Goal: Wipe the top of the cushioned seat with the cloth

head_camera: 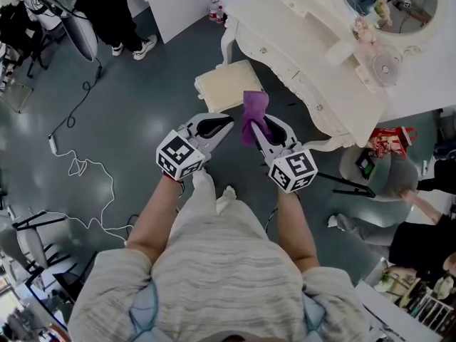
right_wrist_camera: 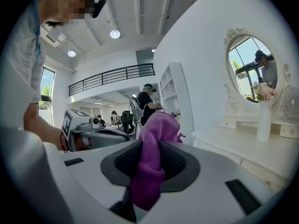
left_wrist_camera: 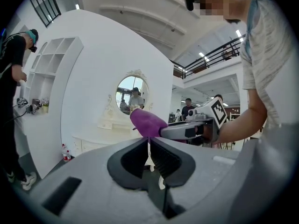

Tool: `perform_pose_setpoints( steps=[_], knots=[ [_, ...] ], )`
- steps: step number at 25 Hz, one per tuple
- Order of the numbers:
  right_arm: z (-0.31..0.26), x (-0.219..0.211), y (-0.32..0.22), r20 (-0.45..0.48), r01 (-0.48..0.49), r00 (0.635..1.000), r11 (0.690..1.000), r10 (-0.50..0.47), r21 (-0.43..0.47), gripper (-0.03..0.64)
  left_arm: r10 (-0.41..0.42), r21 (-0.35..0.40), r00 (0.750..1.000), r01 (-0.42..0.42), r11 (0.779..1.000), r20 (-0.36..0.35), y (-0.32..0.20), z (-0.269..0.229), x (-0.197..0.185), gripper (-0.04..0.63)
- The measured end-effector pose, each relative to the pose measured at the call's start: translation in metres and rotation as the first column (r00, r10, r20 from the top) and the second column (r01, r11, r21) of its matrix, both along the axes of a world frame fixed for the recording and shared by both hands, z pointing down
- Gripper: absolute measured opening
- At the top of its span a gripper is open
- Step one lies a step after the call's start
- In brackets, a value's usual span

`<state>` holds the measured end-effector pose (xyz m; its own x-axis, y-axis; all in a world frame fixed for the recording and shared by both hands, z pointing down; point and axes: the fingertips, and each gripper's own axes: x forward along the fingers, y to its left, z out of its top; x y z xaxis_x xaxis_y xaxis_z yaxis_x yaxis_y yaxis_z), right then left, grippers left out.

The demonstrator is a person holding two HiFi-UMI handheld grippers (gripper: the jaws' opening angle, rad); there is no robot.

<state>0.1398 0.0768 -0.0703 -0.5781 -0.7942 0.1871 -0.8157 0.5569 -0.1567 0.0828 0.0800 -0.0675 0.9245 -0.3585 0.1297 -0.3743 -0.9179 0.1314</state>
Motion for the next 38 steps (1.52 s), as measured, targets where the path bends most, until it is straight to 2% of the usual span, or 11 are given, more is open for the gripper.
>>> perform_pose_setpoints(
  steps=[8, 13, 19, 25, 33, 38],
  knots=[
    [0.004, -0.02, -0.071, -0.016, -0.032, 0.999, 0.999, 0.032, -0.004, 0.098, 0.058, -0.009, 0.998, -0.058, 0.998, 0.029, -0.062, 0.012, -0.021, 0.014],
    [0.015, -0.025, -0.105, -0.028, -0.045, 0.999, 0.999, 0.044, -0.003, 0.098, 0.065, -0.019, 0.997, -0.065, 0.998, 0.038, -0.092, 0.026, -0.032, 0.015],
    [0.042, -0.018, -0.138, -0.041, -0.017, 0.999, 1.0, 0.017, -0.014, 0.098, 0.041, -0.027, 0.998, -0.039, 0.999, 0.054, -0.117, 0.06, -0.028, 0.015],
    [0.105, -0.007, -0.168, -0.049, 0.023, 0.999, 0.999, -0.024, -0.031, 0.098, 0.0, -0.015, 0.997, 0.001, 1.0, 0.078, -0.144, 0.121, -0.018, 0.023],
    [0.199, 0.009, -0.212, -0.073, 0.052, 0.996, 0.998, -0.055, -0.042, 0.098, -0.031, -0.014, 0.994, 0.033, 0.999, 0.104, -0.183, 0.221, -0.005, 0.118],
    [0.248, 0.019, -0.244, -0.101, 0.073, 0.992, 0.996, -0.077, -0.051, 0.098, -0.035, -0.013, 0.99, 0.037, 0.999, 0.136, -0.205, 0.28, 0.002, 0.264]
  ],
)
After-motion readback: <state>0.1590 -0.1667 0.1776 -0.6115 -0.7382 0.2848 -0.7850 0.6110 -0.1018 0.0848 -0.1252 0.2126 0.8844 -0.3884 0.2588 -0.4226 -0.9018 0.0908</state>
